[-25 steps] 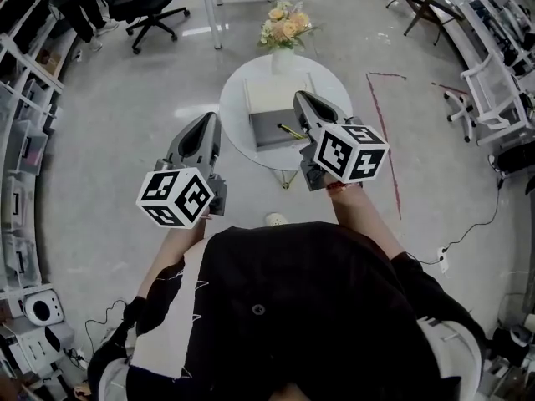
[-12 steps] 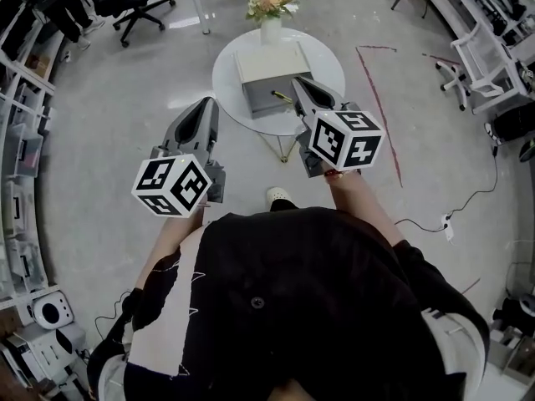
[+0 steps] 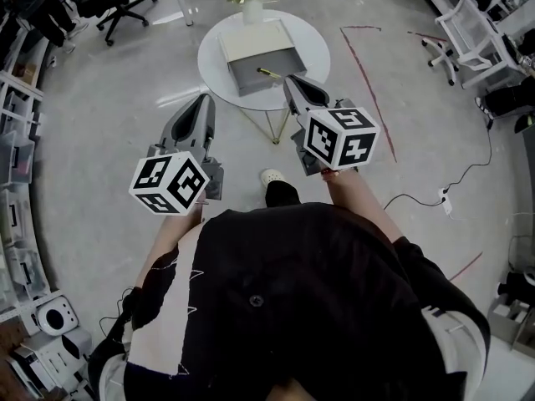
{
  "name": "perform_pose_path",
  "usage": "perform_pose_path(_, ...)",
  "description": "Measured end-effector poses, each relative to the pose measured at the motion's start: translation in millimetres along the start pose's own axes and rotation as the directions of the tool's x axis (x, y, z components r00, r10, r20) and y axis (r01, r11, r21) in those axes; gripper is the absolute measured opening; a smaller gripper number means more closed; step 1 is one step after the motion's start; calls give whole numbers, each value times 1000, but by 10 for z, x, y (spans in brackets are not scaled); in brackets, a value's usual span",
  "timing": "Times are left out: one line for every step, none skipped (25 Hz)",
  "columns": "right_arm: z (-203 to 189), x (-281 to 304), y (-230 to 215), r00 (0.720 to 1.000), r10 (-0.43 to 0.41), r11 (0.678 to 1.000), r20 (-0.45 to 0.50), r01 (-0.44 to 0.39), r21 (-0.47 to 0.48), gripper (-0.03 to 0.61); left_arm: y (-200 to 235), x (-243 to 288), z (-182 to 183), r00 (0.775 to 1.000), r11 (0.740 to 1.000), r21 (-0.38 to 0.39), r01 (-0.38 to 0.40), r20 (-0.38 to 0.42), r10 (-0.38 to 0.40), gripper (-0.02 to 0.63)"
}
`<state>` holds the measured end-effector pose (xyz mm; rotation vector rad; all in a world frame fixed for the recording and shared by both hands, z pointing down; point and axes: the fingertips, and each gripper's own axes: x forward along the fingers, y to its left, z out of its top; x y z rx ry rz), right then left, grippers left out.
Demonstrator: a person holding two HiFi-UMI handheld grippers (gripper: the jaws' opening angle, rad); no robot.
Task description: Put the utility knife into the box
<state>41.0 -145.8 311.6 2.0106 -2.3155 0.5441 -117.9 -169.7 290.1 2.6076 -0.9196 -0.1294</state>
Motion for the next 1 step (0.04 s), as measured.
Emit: perform_pose_path(-21, -33, 1, 1000, -2, 1000, -2, 2, 1, 3, -25, -16, -17, 1000, 1000, -1, 3, -2, -3, 11)
